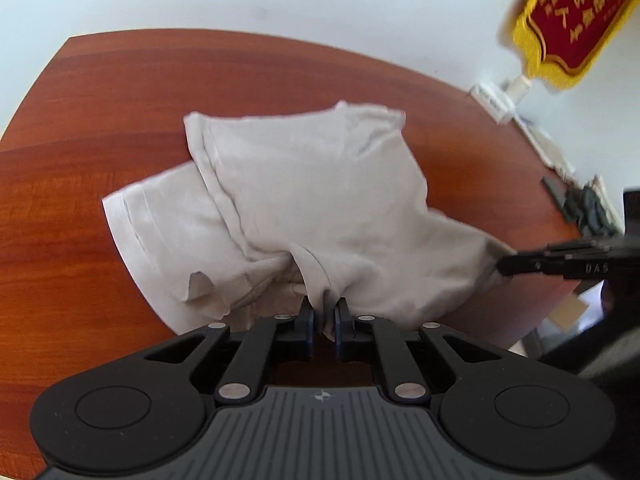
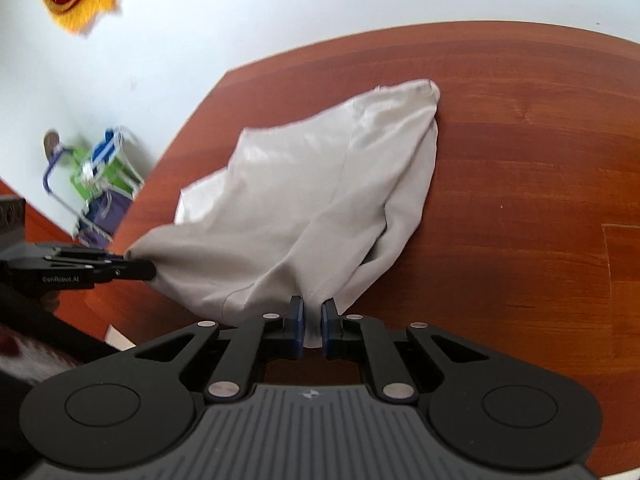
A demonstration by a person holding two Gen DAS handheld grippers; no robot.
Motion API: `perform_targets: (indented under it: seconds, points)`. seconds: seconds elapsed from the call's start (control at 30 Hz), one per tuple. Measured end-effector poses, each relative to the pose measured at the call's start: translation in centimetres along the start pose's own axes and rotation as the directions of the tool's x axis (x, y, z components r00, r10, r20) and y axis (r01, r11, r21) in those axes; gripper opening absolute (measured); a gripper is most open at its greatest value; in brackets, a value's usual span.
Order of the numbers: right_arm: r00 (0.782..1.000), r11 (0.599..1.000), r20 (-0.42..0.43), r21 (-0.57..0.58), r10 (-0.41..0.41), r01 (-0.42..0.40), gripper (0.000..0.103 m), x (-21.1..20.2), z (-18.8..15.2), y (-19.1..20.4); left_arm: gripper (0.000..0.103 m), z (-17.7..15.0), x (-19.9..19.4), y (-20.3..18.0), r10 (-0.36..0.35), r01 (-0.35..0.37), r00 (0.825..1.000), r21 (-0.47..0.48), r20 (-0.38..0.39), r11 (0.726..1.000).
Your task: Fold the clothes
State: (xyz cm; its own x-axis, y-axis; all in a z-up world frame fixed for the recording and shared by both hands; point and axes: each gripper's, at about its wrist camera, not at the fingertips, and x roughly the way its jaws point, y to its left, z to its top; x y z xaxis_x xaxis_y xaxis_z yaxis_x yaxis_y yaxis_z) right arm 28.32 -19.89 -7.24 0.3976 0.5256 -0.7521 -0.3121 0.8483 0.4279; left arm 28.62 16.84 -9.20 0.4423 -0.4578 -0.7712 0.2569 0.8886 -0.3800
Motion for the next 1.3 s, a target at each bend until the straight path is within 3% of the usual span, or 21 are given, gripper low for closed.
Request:
perform_targets:
  seconds: [0.13,0.57,0.97,1.3]
  points:
    - [0.999,1.000,0.033,0.026,-0.008,0.007,0.009,-0.2,0.8,-0.1,0.008,1.8,0.2,1.5,-0.008,0.010,1.000,-0.059,0.025,0.998]
    - [0.992,0.997,0.122,0.070,-0.027,0.018,0.008,-0.3,4.9,0.6,0.008,4.0,-0.6,1.9,0.026,-0.012,0.992,-0.118,0.120,0.993]
    - [0.988,0.993,0.136,0.100,-0.074,0.061,0.008,4.8,13.0,-0.9,0.007,9.9,3.1,3.5,0.170,-0.129,0.968,-0.213,0.187,0.969]
    - [0.988,0.987,0.056,0.076,-0.147,0.143,0.009,11.5,18.3,-3.1,0.005,14.3,8.5,6.4,0.297,-0.254,0.946,-0.271,0.132,0.929]
